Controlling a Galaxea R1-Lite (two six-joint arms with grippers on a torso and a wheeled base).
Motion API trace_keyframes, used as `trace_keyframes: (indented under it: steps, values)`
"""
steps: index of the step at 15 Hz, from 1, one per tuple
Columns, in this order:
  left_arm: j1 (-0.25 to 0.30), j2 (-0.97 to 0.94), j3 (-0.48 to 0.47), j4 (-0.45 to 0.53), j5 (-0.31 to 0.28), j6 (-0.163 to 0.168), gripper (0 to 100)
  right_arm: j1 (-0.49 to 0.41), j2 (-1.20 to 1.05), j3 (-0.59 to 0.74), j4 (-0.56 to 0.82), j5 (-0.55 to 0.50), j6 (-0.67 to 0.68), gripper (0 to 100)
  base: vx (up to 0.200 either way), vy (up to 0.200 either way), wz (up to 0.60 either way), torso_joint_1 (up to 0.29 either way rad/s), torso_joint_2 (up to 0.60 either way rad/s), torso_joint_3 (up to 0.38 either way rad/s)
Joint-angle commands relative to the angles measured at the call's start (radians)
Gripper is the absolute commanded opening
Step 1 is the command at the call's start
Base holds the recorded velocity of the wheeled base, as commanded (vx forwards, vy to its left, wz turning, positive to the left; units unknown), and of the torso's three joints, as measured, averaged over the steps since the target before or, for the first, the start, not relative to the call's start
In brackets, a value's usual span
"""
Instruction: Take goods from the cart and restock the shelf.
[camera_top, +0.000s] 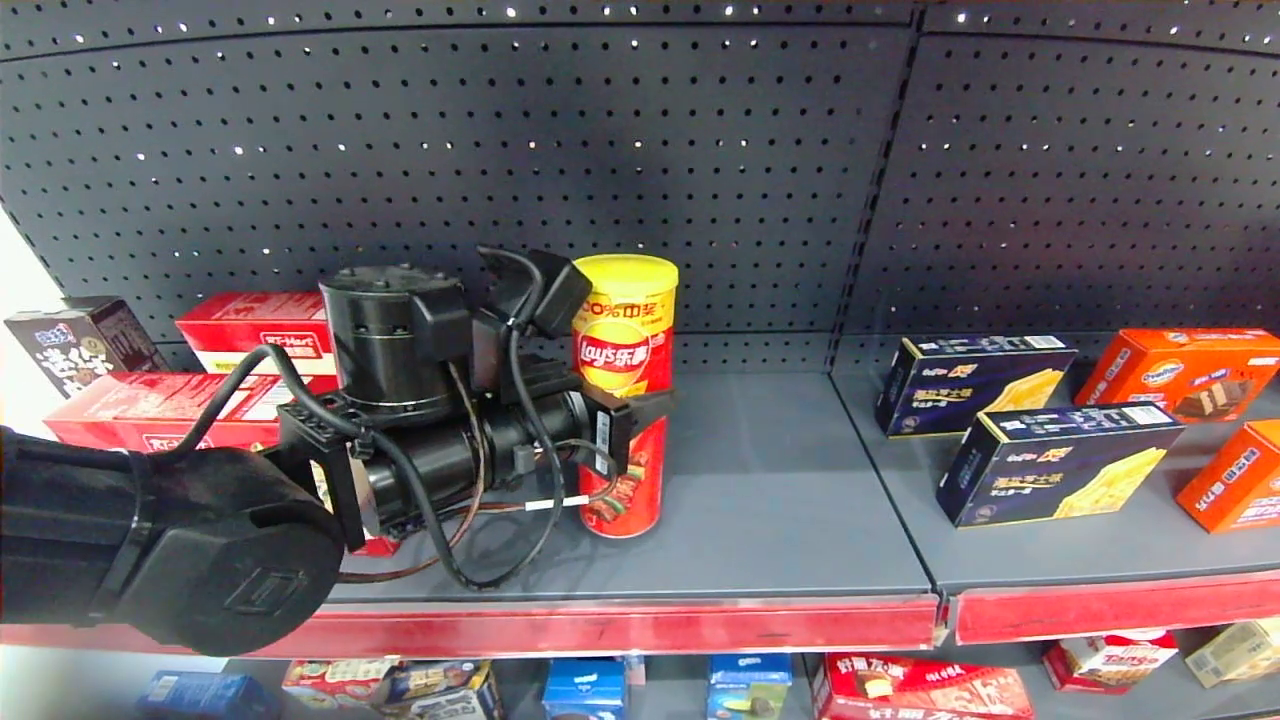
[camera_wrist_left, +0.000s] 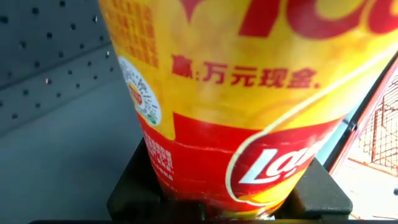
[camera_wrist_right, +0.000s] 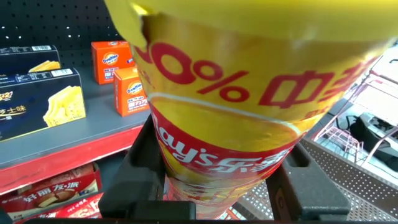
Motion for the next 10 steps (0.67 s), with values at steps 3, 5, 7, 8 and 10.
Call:
trace_keyframes:
  steps: [3, 5, 7, 8, 10]
  values:
    - [0.009, -0.040, 0.063, -0.002, 0.000, -0.001, 0, 0.000, 0.001, 0.005, 0.000, 0.001, 0.000, 0, 0.000, 0.000, 0.00, 0.000, 0.00, 0.000]
    - [0.009, -0.045, 0.075, -0.002, 0.000, -0.001, 0, 0.000, 0.001, 0.008, 0.000, 0.001, 0.000, 0, 0.000, 0.000, 0.00, 0.000, 0.00, 0.000]
    - [0.007, -0.046, 0.077, -0.002, 0.000, -0.001, 0, 0.000, 0.001, 0.008, 0.000, 0.001, 0.000, 0, 0.000, 0.000, 0.00, 0.000, 0.00, 0.000]
    - [0.006, -0.045, 0.077, -0.002, 0.000, -0.001, 0, 0.000, 0.001, 0.008, 0.000, 0.001, 0.000, 0, 0.000, 0.000, 0.00, 0.000, 0.00, 0.000]
    - [0.003, -0.043, 0.075, -0.002, 0.000, -0.002, 0, 0.000, -0.001, 0.008, 0.000, 0.001, 0.000, 0, 0.000, 0.000, 0.00, 0.000, 0.00, 0.000]
